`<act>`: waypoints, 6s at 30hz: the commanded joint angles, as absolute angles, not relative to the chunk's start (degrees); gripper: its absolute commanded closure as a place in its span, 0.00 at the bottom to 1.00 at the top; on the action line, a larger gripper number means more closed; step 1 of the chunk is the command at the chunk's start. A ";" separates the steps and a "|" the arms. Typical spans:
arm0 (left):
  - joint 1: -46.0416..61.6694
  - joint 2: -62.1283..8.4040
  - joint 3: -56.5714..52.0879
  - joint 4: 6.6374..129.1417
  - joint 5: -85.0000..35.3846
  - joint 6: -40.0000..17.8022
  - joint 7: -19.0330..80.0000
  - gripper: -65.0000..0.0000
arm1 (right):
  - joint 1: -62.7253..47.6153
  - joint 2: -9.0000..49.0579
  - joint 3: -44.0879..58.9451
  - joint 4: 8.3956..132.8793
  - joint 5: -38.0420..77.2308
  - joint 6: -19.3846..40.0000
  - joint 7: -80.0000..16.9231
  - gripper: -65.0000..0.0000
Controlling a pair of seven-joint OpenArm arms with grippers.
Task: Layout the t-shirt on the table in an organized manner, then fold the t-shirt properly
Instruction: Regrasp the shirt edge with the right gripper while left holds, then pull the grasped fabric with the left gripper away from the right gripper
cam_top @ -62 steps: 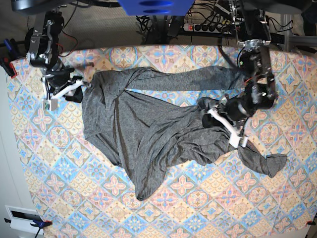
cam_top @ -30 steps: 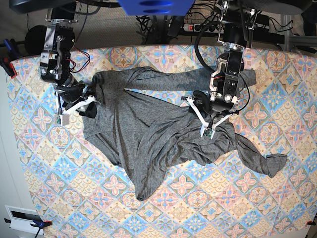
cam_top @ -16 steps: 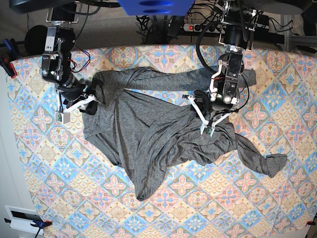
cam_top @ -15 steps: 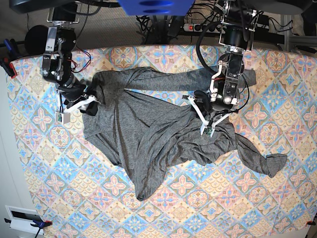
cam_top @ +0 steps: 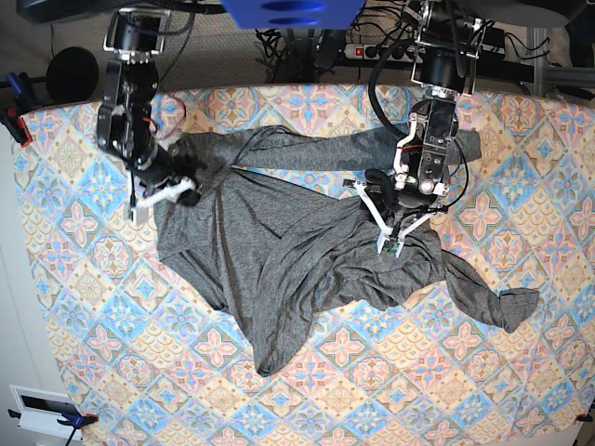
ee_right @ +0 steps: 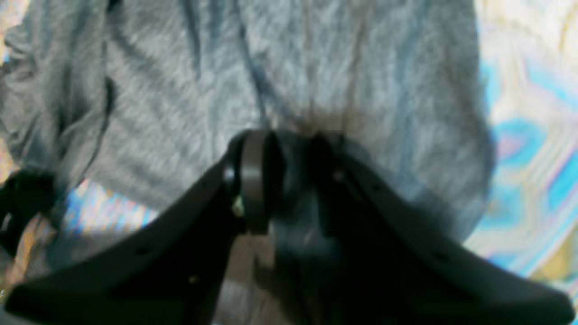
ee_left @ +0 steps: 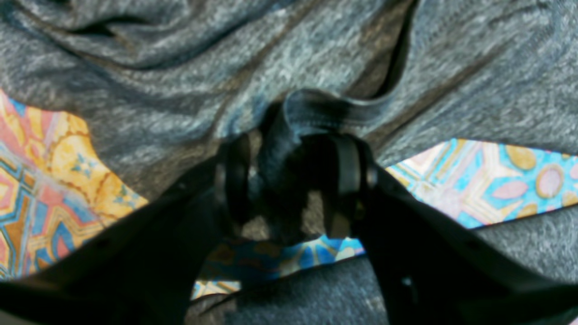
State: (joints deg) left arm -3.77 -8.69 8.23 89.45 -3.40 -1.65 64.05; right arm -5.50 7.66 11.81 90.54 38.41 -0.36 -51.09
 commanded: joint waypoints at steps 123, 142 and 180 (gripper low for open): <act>8.13 -18.95 -41.27 114.86 -23.34 -4.44 64.92 1.00 | 2.07 15.60 7.43 62.90 19.65 4.70 -36.09 1.00; 9.80 -18.59 -41.45 111.34 -26.86 -4.44 65.01 0.57 | 1.71 15.60 7.60 65.27 19.65 4.70 -36.18 0.99; 2.24 -17.63 -24.31 113.71 -32.66 -3.91 64.92 0.62 | -0.48 13.41 27.38 94.37 20.00 4.53 -39.52 0.50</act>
